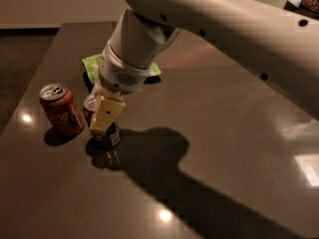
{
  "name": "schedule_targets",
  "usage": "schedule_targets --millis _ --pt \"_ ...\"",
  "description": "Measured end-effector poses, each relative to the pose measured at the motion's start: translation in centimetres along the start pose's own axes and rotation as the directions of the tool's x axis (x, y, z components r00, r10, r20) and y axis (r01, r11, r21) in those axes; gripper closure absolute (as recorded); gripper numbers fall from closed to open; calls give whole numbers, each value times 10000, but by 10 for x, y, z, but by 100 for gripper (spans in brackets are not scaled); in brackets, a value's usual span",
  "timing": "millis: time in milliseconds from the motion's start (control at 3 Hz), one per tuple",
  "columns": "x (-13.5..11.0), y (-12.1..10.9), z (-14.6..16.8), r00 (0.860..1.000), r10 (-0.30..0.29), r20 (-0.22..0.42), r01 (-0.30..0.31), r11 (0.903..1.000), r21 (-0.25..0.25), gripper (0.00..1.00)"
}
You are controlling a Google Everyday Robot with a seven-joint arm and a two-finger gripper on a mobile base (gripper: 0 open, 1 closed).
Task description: Move orange can near coke can
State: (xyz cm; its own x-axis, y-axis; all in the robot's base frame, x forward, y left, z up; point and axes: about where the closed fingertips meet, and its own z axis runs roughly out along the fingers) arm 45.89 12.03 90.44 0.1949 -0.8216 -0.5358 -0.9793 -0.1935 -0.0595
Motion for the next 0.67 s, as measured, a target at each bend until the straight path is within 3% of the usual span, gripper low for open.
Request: schedule_targets --millis 667 --pt "-1 1 1 10000 -25 -7 25 10000 -11 0"
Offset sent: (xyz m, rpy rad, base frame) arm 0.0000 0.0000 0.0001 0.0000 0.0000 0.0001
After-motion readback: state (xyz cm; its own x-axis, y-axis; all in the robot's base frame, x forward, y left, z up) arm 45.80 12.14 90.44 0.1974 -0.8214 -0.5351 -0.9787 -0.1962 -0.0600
